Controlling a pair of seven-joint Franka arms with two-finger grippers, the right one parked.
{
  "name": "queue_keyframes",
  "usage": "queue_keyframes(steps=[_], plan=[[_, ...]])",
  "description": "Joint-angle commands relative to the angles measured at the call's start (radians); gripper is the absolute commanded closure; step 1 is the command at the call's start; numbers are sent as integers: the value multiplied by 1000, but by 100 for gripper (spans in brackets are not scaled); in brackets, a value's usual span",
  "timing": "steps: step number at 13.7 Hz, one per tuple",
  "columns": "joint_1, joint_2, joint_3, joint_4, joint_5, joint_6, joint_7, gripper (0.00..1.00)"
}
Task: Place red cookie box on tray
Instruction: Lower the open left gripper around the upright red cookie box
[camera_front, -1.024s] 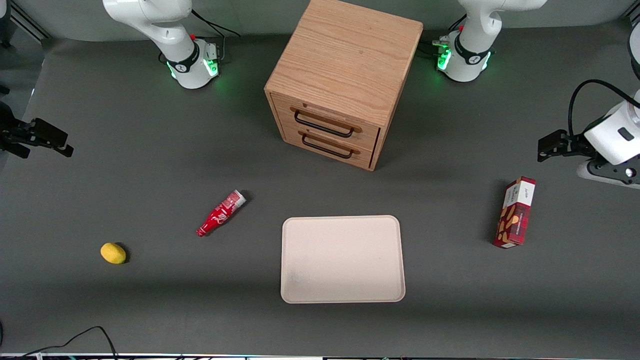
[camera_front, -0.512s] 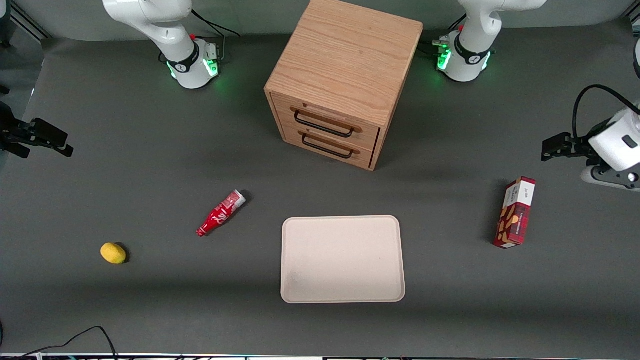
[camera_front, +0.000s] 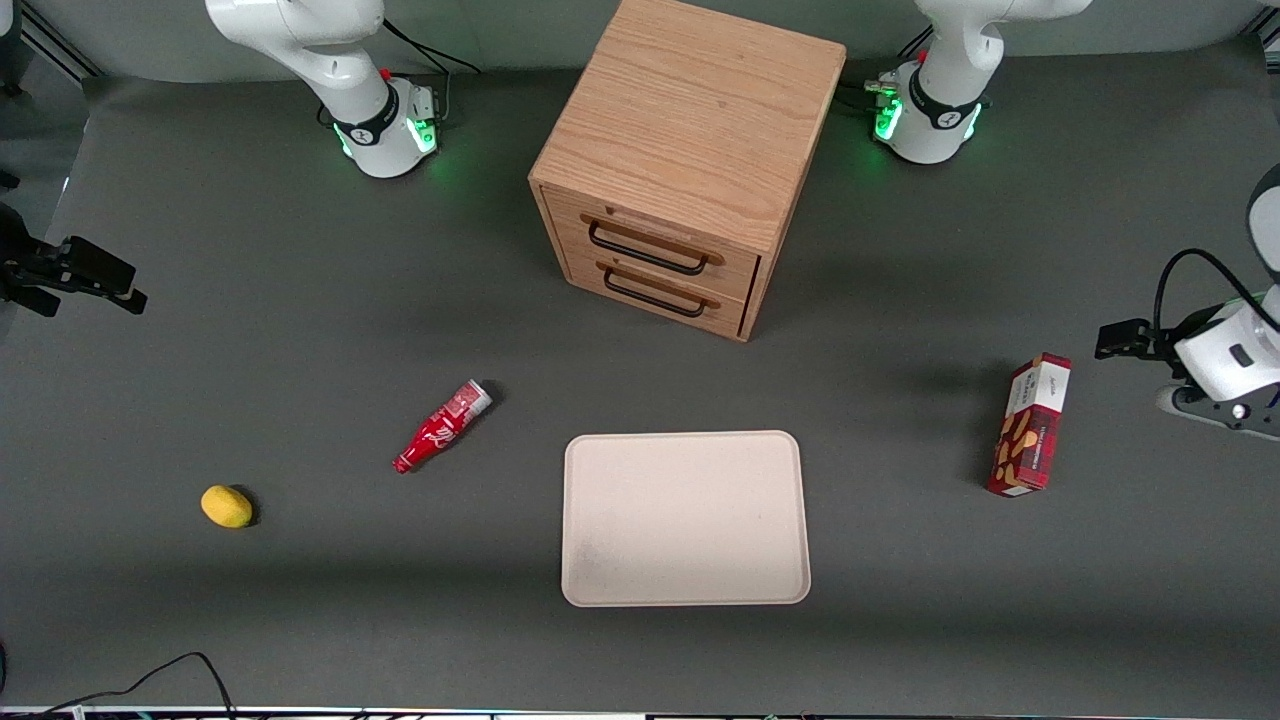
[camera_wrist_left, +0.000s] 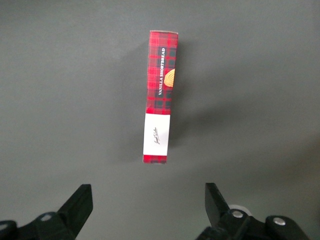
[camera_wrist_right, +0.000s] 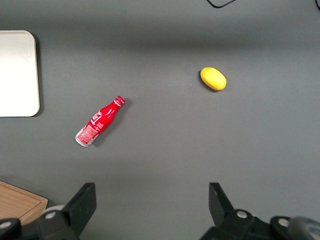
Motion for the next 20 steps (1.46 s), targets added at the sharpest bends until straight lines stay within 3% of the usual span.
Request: queue_keyframes(steps=[1,4,14,20], plan=[[-1,25,-3,-51,-10,92,60,0],[-7,67,-5,-62,-49,146,60,0],[-13,182,-46,-178,-59,514,69,0],[-1,210,-44,-222,-151,611,242,2]])
